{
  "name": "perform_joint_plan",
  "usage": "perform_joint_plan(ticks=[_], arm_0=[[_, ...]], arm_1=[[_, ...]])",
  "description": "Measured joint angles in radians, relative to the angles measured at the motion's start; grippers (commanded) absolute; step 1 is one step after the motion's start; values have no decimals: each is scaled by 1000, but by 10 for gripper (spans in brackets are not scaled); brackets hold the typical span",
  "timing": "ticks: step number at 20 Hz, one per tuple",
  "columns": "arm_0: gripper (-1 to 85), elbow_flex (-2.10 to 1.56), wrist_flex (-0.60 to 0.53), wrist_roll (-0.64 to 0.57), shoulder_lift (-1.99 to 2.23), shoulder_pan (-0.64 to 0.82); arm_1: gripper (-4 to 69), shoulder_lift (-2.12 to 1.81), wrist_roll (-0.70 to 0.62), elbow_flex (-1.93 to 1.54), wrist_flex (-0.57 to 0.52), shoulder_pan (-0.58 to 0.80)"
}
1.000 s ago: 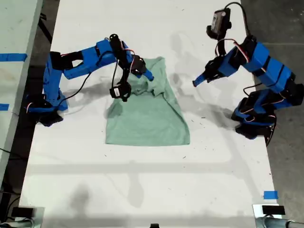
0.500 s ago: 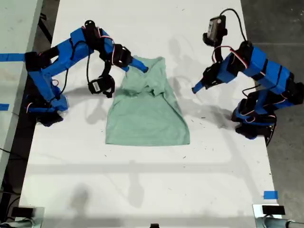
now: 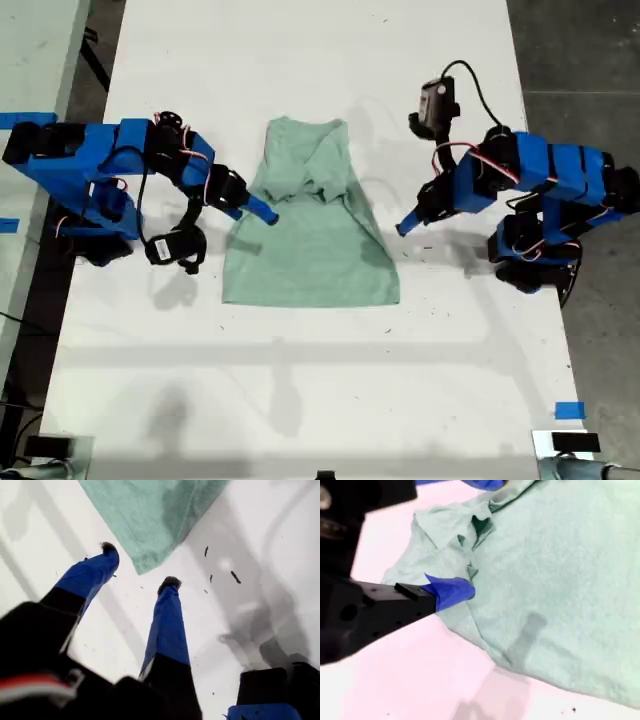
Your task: Fold tshirt
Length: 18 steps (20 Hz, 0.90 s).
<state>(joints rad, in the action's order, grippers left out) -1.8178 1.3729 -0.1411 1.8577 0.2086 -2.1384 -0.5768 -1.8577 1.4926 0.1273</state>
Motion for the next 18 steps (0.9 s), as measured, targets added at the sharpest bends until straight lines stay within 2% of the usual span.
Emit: perform_joint_plan(ticks=[3,7,9,13,18], arm_0=[[313,-120,-37,94,58,-55],[324,-201,-74,140,60,-86],[325,-204,-81,147,60,-103],[326,-221,-81,156,61,-117],[327,-229,-81,156,61,-117]], arm_1=[[198,0,61,-84,-80,-64],[201,0,104,-241,-202,-81],[303,0,110,-282,-245,-89],[292,26,137,-354,-321,-98],[289,173,167,-411,-500,-118]])
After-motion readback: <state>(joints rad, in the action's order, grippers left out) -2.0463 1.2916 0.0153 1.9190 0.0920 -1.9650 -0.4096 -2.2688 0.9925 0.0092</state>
